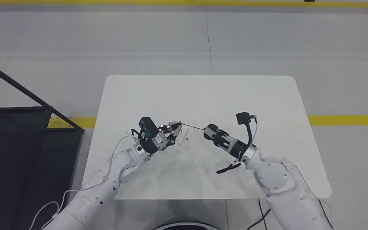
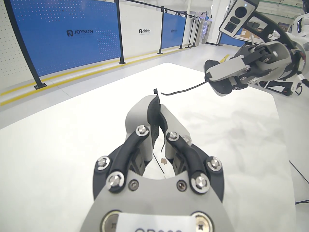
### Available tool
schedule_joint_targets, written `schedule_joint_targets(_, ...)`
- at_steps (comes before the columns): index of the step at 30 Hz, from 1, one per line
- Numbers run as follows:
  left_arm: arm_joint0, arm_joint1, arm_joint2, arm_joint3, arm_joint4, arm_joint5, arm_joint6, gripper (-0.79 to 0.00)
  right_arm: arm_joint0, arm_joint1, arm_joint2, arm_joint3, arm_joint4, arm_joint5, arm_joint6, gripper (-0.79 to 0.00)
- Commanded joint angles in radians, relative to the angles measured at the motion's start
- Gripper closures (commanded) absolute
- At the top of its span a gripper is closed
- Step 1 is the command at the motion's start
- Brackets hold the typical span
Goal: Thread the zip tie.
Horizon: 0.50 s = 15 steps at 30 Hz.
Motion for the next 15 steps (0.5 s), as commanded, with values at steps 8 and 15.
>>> schedule_joint_targets(8, 0.031, -0.003, -0.029, -0.037, 0.023, 0.072, 0.012, 0.000, -0.032, 0.004, 0.032, -0.013, 0.023, -0.015, -0.004, 0.000)
schedule_joint_targets(15, 0.079, -0.006, -0.049, -0.073, 0.140, 0.184, 0.094, 0.000, -0.034, 0.009, 0.058, -0.016, 0.056, -0.014, 0.058, 0.000)
